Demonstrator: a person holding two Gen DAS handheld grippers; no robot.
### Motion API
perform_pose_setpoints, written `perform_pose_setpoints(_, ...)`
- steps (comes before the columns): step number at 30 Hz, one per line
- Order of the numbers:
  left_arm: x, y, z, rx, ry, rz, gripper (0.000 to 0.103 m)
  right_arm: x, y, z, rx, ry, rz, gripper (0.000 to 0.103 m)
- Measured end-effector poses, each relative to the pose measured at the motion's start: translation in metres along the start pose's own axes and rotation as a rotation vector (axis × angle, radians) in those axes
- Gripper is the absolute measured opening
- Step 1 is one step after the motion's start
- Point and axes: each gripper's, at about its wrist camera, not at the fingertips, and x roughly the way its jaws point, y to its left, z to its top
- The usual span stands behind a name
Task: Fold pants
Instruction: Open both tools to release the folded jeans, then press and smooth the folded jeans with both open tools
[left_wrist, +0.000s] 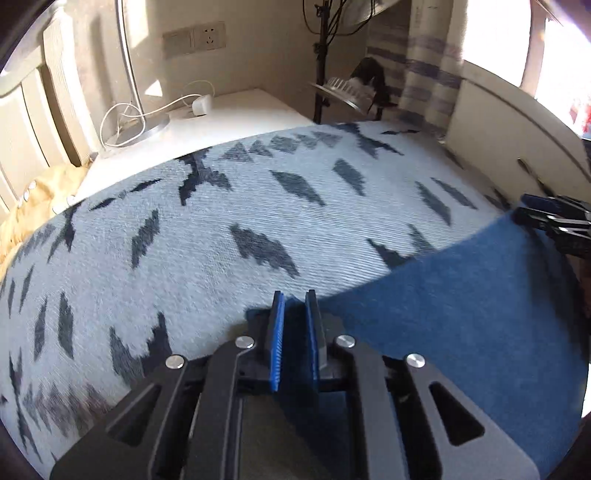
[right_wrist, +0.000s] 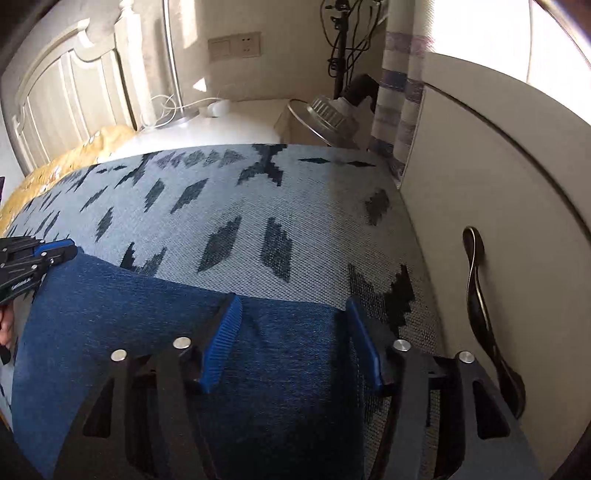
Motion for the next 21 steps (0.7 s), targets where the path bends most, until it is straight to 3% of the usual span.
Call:
perform_pose_setpoints(2, -0.007, 0.001, 0.007, -0.012, -0.012, 0.116, 0.013, 0.002, -0.013, -0.002, 0.071, 0.004, 0.031, 0.066)
perform_pose_setpoints(3, -0.018, 0.003, 0.012, -0.032, -0.04, 0.116, 0.013, 0.0, -0.012, -0.003, 0.08, 0.005, 0.033, 0.068)
perform_pose_setpoints(6, -0.069, -0.031, -0.007, -0.033, -0.122, 0.013, 0.013, -0.003, -0.005, -0.002, 0.058, -0.002, -0.003, 0.071)
perform_pose_setpoints(7, -0.082, -0.061, -0.024, 0.018, -0.101, -0.076, 0.015, 0.0, -0.003, 0.0, 0.056, -0.003, -0.015, 0.072)
perform_pose_setpoints(9, -0.085, -0.098, -0.044, 0.111, -0.075, -0.139, 0.017, -0.001, -0.001, 0.0, 0.047, -0.012, -0.04, 0.074)
perform_pose_setpoints(11, -0.091, -0.131, -0.076, 0.157, -0.031, -0.111, 0.017, -0.007, 0.002, 0.001, 0.028, -0.031, -0.072, 0.075)
perform_pose_setpoints(13, -0.104, -0.141, -0.1, 0.171, -0.048, -0.029, 0.019, -0.034, 0.004, 0.0, 0.0, -0.088, -0.191, 0.075)
perform_pose_setpoints(14, -0.113, -0.142, -0.112, 0.167, -0.051, -0.022, 0.02, -0.051, 0.006, -0.003, 0.004, -0.121, -0.207, 0.076)
perform_pose_setpoints(16, -0.128, -0.138, -0.126, 0.139, -0.066, -0.034, 0.04, -0.084, 0.015, -0.013, -0.012, -0.179, -0.18, 0.076)
perform_pose_setpoints(18, -0.133, -0.137, -0.139, 0.129, -0.057, -0.073, 0.044, -0.105, 0.03, -0.031, -0.065, -0.194, -0.14, 0.077)
perform_pose_setpoints(21, -0.144, -0.136, -0.165, 0.113, -0.031, -0.082, 0.044, -0.112, 0.049, -0.064, -0.106, -0.145, -0.15, 0.077)
